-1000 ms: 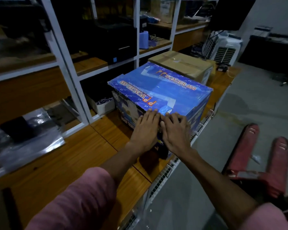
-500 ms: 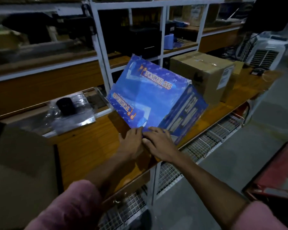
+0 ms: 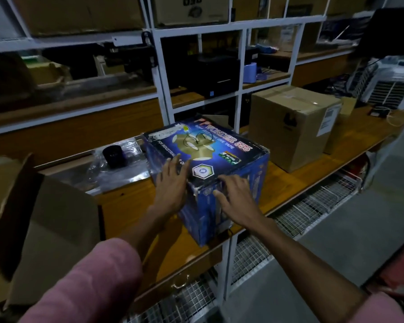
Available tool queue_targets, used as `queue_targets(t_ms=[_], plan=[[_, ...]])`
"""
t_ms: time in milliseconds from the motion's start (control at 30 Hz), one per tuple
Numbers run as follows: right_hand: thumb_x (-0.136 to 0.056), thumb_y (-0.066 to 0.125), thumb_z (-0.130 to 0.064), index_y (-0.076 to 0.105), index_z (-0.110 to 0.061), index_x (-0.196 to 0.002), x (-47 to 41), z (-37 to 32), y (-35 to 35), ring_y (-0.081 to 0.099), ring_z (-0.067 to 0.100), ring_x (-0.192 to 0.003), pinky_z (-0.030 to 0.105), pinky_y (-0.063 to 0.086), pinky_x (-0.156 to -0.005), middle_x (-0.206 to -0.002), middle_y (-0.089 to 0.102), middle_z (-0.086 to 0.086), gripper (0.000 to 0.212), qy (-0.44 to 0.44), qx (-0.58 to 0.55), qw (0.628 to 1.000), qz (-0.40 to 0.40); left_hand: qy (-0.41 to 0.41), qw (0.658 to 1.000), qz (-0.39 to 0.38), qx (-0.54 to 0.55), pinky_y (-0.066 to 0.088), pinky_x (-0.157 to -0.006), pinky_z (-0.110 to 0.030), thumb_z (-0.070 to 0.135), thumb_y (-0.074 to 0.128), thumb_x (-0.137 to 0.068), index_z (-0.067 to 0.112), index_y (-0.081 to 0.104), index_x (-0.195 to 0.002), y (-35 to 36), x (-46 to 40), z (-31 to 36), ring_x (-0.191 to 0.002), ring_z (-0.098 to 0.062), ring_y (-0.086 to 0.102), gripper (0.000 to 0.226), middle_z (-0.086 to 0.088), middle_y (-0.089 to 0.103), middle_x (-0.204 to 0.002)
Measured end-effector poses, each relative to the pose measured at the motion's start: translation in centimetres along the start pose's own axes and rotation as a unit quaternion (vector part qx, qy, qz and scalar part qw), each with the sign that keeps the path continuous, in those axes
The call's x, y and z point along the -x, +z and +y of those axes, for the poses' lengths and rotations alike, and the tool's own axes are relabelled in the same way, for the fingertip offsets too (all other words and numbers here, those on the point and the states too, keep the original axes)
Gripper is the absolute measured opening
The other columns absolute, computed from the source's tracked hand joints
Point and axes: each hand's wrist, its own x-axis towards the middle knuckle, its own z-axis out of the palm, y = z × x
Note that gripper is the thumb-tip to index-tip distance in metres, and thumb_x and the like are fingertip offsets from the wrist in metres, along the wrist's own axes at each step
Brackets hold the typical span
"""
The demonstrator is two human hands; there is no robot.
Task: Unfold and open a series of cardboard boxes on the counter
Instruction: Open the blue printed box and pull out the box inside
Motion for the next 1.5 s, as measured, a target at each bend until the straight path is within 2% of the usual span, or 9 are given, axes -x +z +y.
queue_targets(t_ms=[167,367,567,867,967,1133,1233,1333,1500], plan=[[-0.094,0.041,-0.066,0.013,-0.020,-0.158,-1.3,-2.6,0.2,0.037,0.031,-0.130,0.038,0.036,-0.101,-0.142,0.027,0.013,0.084,0.080,-0.090,0.993,0.009,0.083,0.995,-0.024,-0.056,0.011,-0.122,-0.062,0.033,0.067,-0.092,0.022,0.027,-0.153,-0.2,-1.3,-2.4,-0.154,-0.034,0.006,0.073,-0.010,0.028,-0.158],[-0.076,0.061,-0.076,0.019,-0.024,-0.154,-2.5,-2.7,1.0,0.036,0.031,-0.123,0.034,0.039,-0.101,-0.132,0.016,0.008,0.102,0.087,-0.063,0.994,-0.012,0.093,0.993,-0.006,-0.072,0.023,-0.116,-0.061,0.042,0.061,-0.094,0.023,0.035,-0.143,-0.4,-1.9,-1.2,-0.138,-0.027,0.033,0.058,-0.006,0.036,-0.143],[-0.081,0.073,-0.056,0.043,-0.022,-0.145,-4.2,1.0,-0.8,0.039,0.031,-0.125,0.032,0.033,-0.110,-0.129,0.023,0.008,0.078,0.068,-0.034,0.997,-0.029,0.054,0.993,0.016,-0.108,0.031,-0.105,-0.058,0.050,0.062,-0.092,0.020,0.038,-0.131,0.6,-1.7,2.4,-0.124,-0.033,0.040,0.055,-0.010,0.037,-0.134],[-0.096,0.063,-0.017,0.050,-0.022,-0.143,-6.6,4.5,-5.0,0.040,0.032,-0.139,0.034,0.036,-0.109,-0.153,0.038,0.013,0.049,0.021,-0.005,0.994,-0.103,0.040,0.993,0.047,-0.101,0.040,-0.091,-0.051,0.029,0.064,-0.092,0.017,0.054,-0.121,0.9,-2.2,7.3,-0.110,-0.032,0.049,0.033,-0.011,0.049,-0.124],[-0.096,0.061,-0.013,0.048,-0.028,-0.145,-7.8,6.0,-5.2,0.034,0.032,-0.145,0.050,0.039,-0.113,-0.162,0.027,0.010,0.053,0.017,0.025,0.993,-0.118,0.077,0.993,0.066,-0.065,0.039,-0.090,-0.050,0.033,0.054,-0.099,0.014,0.060,-0.115,0.6,-3.4,6.3,-0.109,-0.032,0.052,0.026,-0.011,0.054,-0.120],[-0.095,0.055,-0.004,0.041,-0.014,-0.150,-9.4,5.1,-4.7,0.029,0.031,-0.146,0.046,0.034,-0.116,-0.162,0.027,0.010,0.058,0.014,0.108,0.987,-0.121,0.053,0.999,0.013,-0.008,0.040,-0.098,-0.050,0.038,0.040,-0.105,0.013,0.059,-0.121,-1.1,-6.4,2.2,-0.116,-0.029,0.048,0.035,-0.010,0.053,-0.121],[-0.092,0.056,-0.004,0.049,-0.006,-0.142,-10.4,4.5,-4.4,0.039,0.032,-0.139,0.043,0.040,-0.109,-0.151,0.042,0.014,0.051,0.013,0.118,0.985,-0.127,0.015,1.000,0.009,0.000,0.040,-0.103,-0.051,0.042,0.041,-0.104,0.020,0.058,-0.123,-0.8,-7.0,-1.1,-0.121,-0.029,0.046,0.034,-0.009,0.051,-0.125],[-0.089,0.054,-0.017,0.065,-0.011,-0.103,-11.9,3.9,-4.3,0.053,0.033,-0.118,0.041,0.046,-0.090,-0.115,0.063,0.014,0.019,0.015,0.117,0.988,-0.096,-0.002,1.000,0.003,0.010,0.038,-0.105,-0.050,0.042,0.042,-0.104,0.021,0.058,-0.126,-1.1,-7.6,-4.2,-0.123,-0.027,0.044,0.034,-0.009,0.051,-0.126],[-0.087,0.035,-0.039,0.062,-0.012,-0.074,-15.2,1.6,-2.0,0.059,0.028,-0.074,0.034,0.040,-0.063,-0.079,0.064,0.010,0.040,-0.014,0.098,0.994,-0.053,-0.008,0.999,-0.040,0.023,0.041,-0.101,-0.050,0.040,0.045,-0.103,0.021,0.058,-0.130,-2.4,-9.7,-8.7,-0.123,-0.032,0.043,0.035,-0.012,0.050,-0.127]])
